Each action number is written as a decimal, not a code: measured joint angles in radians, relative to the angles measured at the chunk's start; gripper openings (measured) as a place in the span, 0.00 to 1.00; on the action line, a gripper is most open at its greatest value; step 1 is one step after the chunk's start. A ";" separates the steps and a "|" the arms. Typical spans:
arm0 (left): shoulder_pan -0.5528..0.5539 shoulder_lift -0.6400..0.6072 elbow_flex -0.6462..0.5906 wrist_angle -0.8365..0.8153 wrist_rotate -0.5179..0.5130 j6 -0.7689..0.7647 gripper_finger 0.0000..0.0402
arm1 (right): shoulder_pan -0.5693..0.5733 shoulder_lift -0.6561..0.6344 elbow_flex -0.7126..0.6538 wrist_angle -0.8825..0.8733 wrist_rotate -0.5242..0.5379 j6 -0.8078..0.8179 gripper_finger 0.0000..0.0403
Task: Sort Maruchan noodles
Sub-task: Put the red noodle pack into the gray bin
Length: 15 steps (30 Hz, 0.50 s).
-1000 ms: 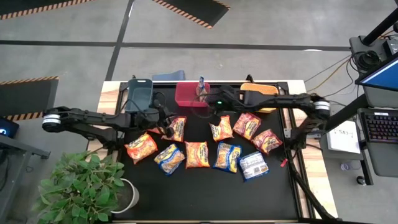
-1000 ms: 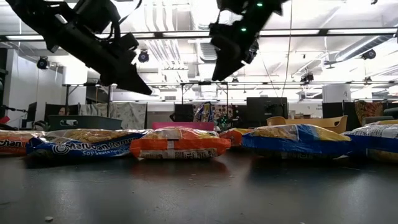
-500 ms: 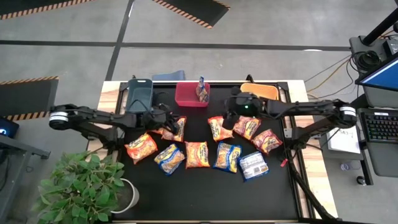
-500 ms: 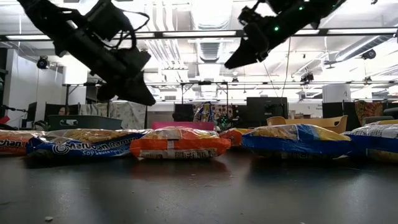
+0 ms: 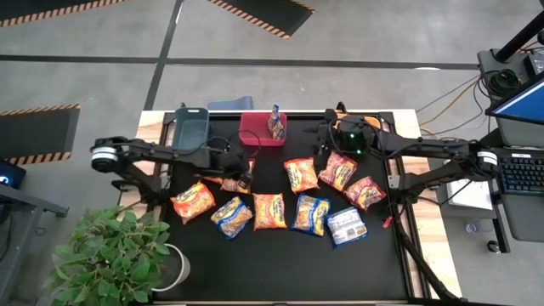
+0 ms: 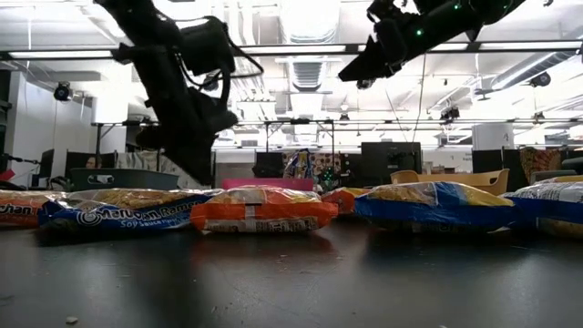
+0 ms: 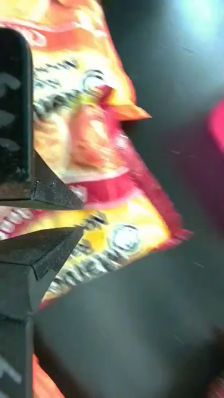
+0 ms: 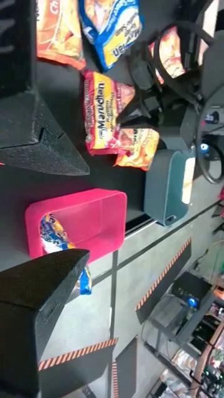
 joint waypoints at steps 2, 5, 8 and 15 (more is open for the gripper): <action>-0.001 0.028 0.031 -0.051 0.001 -0.010 0.10 | -0.001 0.004 -0.007 -0.003 -0.001 -0.018 0.48; -0.001 0.071 0.047 -0.061 0.000 -0.011 0.10 | -0.006 0.008 -0.010 -0.005 -0.002 -0.041 0.48; -0.001 0.112 0.063 -0.055 0.011 -0.011 0.10 | -0.017 0.008 -0.010 -0.003 -0.001 -0.043 0.48; -0.018 0.190 0.133 0.106 0.093 0.061 0.10 | -0.052 0.008 -0.010 -0.004 0.000 -0.050 0.48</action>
